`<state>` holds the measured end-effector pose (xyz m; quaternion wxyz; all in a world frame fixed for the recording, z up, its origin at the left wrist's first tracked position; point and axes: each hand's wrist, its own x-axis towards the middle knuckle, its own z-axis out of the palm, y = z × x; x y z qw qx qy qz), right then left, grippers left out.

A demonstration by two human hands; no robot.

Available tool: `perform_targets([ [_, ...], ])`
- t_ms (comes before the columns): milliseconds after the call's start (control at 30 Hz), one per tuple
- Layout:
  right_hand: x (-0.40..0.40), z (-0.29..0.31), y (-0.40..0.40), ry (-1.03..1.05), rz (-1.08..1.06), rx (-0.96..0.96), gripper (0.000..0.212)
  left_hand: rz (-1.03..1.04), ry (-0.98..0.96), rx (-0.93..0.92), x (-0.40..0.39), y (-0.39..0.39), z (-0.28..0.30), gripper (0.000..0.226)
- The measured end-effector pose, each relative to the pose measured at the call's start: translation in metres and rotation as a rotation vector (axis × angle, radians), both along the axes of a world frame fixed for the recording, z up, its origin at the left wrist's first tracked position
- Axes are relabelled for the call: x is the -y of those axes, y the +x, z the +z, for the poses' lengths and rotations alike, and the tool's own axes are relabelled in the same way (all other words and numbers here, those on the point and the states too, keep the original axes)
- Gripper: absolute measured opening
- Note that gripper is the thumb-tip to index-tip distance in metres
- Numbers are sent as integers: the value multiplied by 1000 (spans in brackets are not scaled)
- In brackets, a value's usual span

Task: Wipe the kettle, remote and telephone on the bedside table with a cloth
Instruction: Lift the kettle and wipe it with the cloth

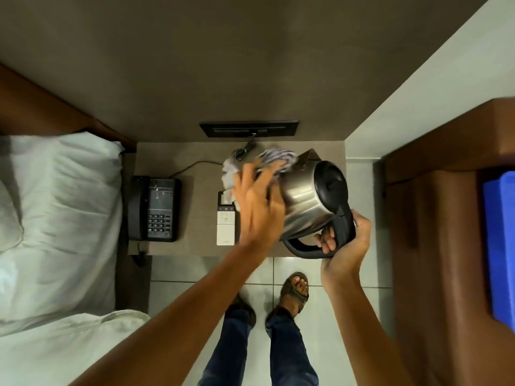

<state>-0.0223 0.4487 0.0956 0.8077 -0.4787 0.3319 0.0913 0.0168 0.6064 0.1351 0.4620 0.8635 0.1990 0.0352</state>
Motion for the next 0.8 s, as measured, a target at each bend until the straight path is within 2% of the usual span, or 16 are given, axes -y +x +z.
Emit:
perform_targets([
  [100, 3, 16, -4, 86, -50, 15, 49, -444, 82, 371, 0, -30, 28, 31],
  [133, 5, 23, -4, 100, -68, 33, 48, -477, 73, 402, -8, -43, 34, 29],
  [167, 7, 29, -3, 96, -82, 51, 47, -404, 43, 380, -15, -50, 36, 29],
  [267, 5, 50, 8, 54, -94, 115, 44, 84, -102, 104, -24, -19, 49, 37],
  [300, 4, 56, 15, 53, -96, 143, 44, 106, -104, 85, -18, -4, 59, 41],
  [433, 6, 83, 38, 73, -142, 180, 42, -460, 126, 393, 6, -14, 84, 41],
  [467, 9, 88, 41, 70, -151, 179, 41, -513, 152, 414, 2, -24, 85, 38],
  [500, 11, 91, 42, 62, -151, 179, 41, -478, 147, 388, -4, -29, 84, 36],
  [600, 7, 101, 42, 22, -134, 165, 41, -122, 31, 279, -12, -10, 93, 40],
  [633, 2, 105, 43, 24, -136, 169, 40, -129, 19, 304, -7, -2, 99, 43],
  [733, -11, 116, 48, 40, -139, 186, 37, -547, 184, 474, 3, -14, 95, 49],
  [800, -17, 123, 51, 46, -125, 177, 37, -666, 266, 508, -12, -33, 85, 40],
])
